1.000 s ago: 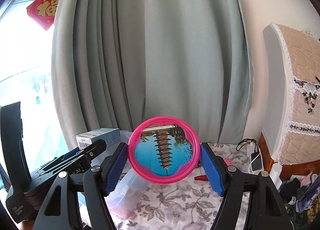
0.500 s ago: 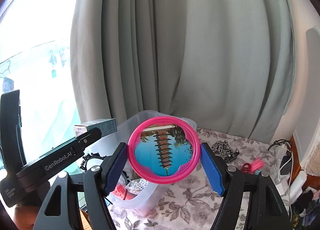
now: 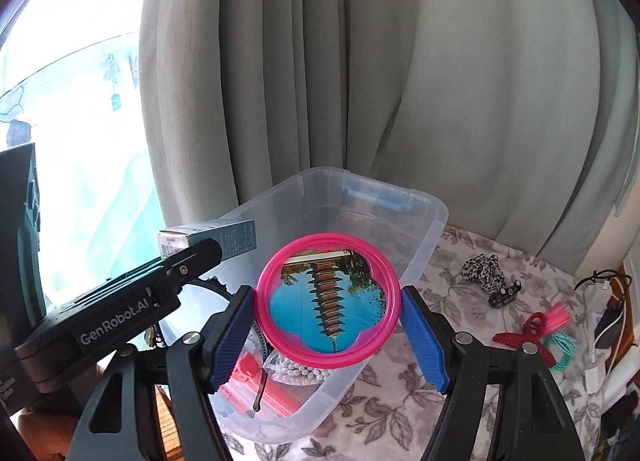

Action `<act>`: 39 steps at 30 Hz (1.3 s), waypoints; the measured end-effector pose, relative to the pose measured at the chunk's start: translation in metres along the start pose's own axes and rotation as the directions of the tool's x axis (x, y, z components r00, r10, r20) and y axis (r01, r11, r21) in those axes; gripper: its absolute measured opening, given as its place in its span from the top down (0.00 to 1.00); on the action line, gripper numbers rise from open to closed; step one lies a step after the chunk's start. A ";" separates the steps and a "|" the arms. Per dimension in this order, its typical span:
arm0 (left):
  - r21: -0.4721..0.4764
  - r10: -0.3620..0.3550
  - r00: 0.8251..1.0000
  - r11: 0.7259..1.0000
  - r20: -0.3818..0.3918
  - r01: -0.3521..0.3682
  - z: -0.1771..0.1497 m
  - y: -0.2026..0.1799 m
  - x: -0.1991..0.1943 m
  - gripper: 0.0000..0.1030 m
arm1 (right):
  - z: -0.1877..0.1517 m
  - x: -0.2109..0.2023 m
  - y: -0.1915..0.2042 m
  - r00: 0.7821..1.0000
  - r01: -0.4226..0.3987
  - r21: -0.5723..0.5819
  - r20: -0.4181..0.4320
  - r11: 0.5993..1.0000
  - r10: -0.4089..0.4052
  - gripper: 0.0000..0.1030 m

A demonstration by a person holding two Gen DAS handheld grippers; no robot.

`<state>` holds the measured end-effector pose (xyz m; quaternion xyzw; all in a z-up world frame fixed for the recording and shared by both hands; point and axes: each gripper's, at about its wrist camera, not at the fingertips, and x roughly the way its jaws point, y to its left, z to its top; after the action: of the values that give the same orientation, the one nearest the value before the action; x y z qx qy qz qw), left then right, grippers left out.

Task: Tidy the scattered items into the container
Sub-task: 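Carry the medicine box and pink mirror over the clear box with both tools, then open both tools to drop the medicine box and mirror into the box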

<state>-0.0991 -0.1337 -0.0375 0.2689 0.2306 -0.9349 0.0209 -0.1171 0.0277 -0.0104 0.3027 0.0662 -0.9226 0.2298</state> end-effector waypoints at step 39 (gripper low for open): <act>0.058 0.019 0.999 0.998 -0.027 -0.018 -0.032 -0.039 0.008 0.41 | -0.007 0.027 0.003 0.999 0.004 -0.027 -0.037 1.000 -0.005 0.22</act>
<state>-0.0969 -0.0838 -0.0494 0.2842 0.2011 -0.9373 0.0187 -0.1309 0.0165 -0.0317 0.3166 0.0833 -0.9163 0.2307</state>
